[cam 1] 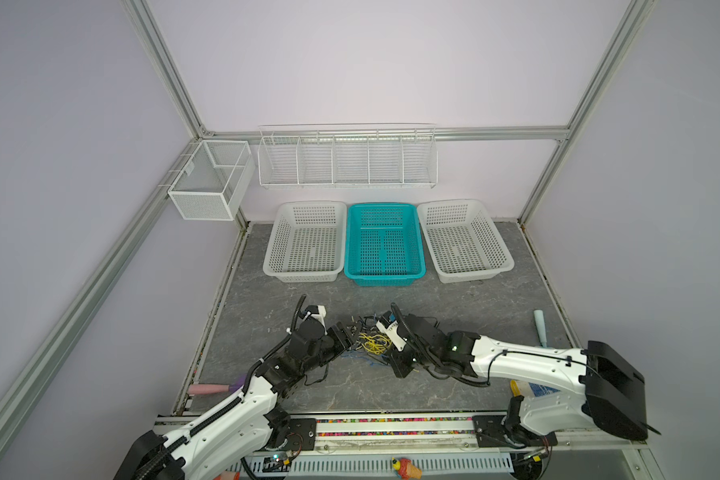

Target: Untangle the cables

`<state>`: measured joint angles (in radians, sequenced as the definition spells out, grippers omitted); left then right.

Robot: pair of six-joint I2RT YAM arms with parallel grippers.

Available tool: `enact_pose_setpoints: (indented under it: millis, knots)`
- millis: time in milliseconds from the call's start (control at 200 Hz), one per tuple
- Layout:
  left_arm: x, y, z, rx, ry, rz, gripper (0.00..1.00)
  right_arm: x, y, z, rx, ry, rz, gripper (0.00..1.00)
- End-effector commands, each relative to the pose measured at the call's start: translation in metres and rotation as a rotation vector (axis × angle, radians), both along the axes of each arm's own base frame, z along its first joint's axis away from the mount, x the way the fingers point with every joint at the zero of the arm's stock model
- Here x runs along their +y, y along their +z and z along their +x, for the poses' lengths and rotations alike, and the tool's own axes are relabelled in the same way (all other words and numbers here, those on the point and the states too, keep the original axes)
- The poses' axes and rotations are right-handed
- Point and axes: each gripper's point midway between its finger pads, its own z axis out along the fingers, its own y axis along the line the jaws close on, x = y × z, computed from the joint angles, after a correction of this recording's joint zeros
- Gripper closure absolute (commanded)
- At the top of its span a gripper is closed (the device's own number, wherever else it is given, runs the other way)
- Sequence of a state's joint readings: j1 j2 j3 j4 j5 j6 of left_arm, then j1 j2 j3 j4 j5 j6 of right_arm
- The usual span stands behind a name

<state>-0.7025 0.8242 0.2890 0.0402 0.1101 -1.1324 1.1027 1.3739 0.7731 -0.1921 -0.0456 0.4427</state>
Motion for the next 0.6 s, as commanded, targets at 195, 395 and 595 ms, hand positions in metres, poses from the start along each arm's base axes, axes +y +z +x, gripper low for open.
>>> enact_pose_setpoints:
  millis: [195,395,595]
  knots:
    - [-0.013,0.007,-0.004,-0.03,-0.034,-0.095,0.34,0.005,-0.001,-0.014,0.041,0.035,0.075,0.94]
    - [-0.03,-0.003,-0.014,-0.018,-0.086,-0.08,0.35,0.007,0.003,-0.004,-0.014,0.023,0.092,0.94]
    - [-0.038,-0.004,-0.019,-0.018,-0.106,-0.093,0.43,0.011,0.007,-0.001,-0.022,0.018,0.128,0.94]
